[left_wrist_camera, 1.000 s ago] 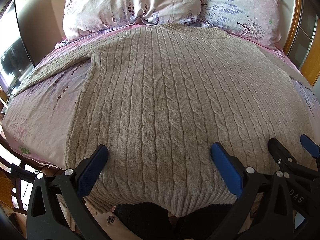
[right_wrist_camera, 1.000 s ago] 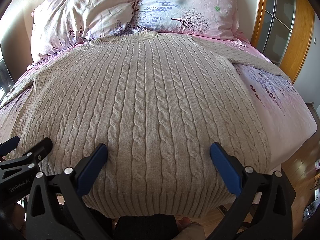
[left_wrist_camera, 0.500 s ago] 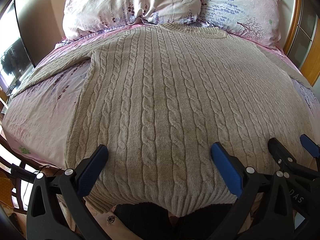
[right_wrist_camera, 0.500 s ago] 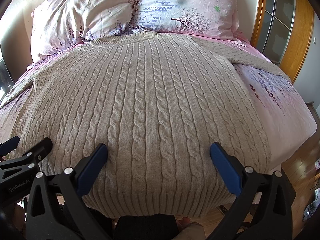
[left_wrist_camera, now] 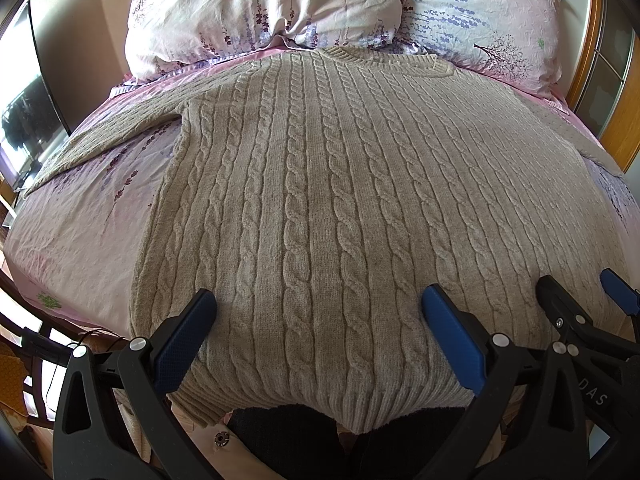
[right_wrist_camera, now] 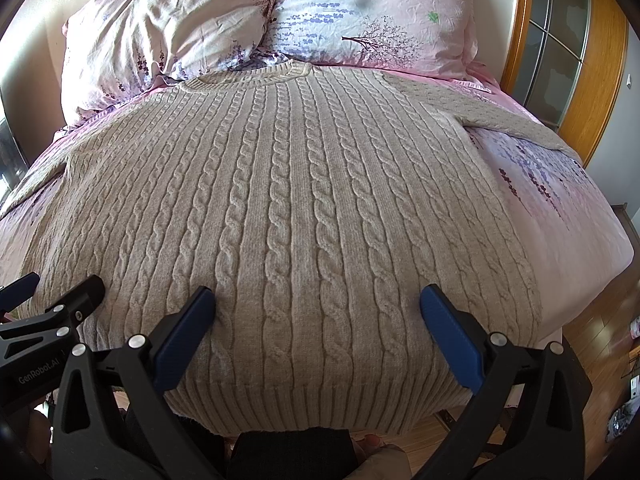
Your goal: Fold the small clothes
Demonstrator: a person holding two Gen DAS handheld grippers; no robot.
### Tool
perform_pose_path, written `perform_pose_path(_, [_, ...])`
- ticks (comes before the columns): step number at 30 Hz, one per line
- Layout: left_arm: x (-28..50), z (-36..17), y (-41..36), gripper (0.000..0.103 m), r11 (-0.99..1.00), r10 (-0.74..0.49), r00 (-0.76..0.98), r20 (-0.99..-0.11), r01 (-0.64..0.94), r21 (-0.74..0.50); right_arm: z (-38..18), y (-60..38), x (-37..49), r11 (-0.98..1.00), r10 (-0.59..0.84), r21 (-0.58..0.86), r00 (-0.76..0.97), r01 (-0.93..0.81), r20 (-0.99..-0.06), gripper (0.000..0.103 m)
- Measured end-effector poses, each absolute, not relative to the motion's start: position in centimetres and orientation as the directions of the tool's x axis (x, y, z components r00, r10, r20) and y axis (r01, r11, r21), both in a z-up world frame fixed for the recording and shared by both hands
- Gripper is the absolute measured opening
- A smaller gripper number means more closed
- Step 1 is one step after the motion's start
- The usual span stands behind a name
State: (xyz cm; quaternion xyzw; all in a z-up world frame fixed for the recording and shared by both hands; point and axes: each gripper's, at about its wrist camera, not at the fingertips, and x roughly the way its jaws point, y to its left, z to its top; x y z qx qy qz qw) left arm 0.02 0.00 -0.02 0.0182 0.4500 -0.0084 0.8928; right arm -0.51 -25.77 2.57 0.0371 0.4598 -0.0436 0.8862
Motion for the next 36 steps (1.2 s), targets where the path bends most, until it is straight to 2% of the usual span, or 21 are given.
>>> perform_pose_path(21, [0.02,-0.03,-0.01,0.102,0.999,0.001,0.592,-0.806,0.032,0.025,2.63,-25.71,-0.30,0.994,-0.040,0.025,0.566,0.107,-0.823,0.101])
perform_pose_path(36, [0.35,-0.04,0.08,0.102,0.999,-0.003,0.580,-0.815,0.038,0.024,2.60,-26.02,0.32,0.999,0.013,0.028,0.545,0.019,-0.838,0.101])
